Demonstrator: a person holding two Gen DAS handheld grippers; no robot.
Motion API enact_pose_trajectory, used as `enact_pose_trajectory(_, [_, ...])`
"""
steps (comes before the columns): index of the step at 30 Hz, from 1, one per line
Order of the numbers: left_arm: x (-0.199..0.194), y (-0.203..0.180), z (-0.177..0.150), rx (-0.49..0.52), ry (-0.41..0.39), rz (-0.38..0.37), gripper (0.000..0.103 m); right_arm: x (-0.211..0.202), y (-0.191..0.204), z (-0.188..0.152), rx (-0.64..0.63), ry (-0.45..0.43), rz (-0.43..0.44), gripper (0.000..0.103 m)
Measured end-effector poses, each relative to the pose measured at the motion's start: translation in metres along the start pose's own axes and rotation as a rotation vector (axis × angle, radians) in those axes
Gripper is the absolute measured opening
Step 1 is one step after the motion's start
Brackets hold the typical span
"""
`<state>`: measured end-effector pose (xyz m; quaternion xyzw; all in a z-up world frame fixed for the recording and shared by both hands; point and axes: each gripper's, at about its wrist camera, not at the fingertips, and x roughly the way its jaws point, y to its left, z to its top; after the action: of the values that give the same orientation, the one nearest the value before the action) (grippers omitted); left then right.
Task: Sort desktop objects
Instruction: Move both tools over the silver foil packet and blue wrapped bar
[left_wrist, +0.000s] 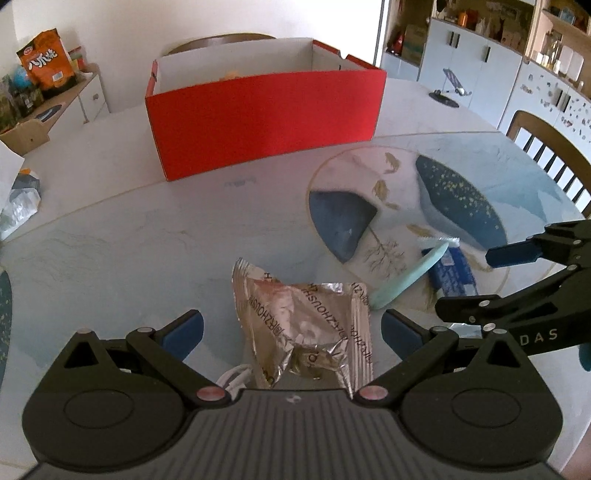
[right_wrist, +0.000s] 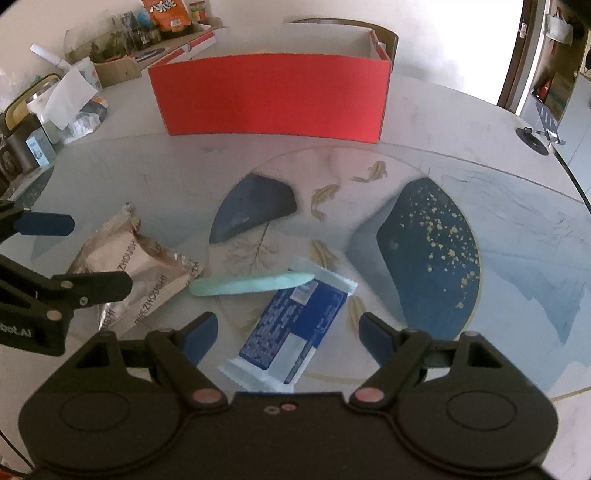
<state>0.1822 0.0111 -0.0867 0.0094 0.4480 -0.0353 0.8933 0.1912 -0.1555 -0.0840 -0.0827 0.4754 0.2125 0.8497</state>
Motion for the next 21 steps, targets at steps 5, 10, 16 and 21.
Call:
enact_pose_trajectory(5, [0.006,0.000,-0.001,0.009,0.004,0.013,0.103,0.006,0.001,-0.002,0.004,0.009,-0.007,0.084])
enact_pose_trajectory(10, [0.011,-0.001,-0.001,0.027,0.006,0.011,0.103,0.009,0.002,-0.002,0.001,0.010,-0.011,0.083])
enact_pose_trajectory(16, [0.018,-0.001,0.000,0.024,0.028,0.006,0.102,0.014,0.002,-0.002,-0.007,0.017,-0.016,0.082])
enact_pose_trajectory(21, [0.022,-0.001,0.001,0.025,0.040,0.004,0.093,0.016,0.002,-0.002,-0.006,0.024,-0.012,0.082])
